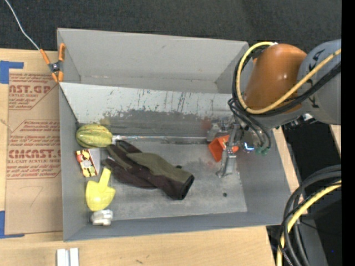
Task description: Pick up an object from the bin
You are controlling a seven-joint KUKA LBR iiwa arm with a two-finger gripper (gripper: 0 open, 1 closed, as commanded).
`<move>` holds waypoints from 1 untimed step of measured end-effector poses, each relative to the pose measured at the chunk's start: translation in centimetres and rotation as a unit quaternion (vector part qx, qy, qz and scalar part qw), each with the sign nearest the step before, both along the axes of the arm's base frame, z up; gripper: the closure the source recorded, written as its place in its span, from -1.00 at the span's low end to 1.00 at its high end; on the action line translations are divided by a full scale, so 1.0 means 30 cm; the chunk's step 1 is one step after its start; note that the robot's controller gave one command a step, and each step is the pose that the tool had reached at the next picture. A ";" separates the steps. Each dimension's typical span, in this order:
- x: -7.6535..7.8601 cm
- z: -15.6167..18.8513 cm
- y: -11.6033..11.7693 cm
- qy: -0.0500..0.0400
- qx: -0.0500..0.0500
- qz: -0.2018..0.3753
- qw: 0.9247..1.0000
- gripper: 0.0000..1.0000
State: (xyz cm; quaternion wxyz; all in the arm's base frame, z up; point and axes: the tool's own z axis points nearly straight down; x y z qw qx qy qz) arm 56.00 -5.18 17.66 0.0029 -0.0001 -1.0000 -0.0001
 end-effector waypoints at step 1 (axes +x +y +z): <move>0.005 0.016 0.001 -0.004 0.000 0.000 1.000 -1.00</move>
Offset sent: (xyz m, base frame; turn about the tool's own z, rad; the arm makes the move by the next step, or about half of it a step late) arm -0.0230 0.1315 -0.1066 -0.3571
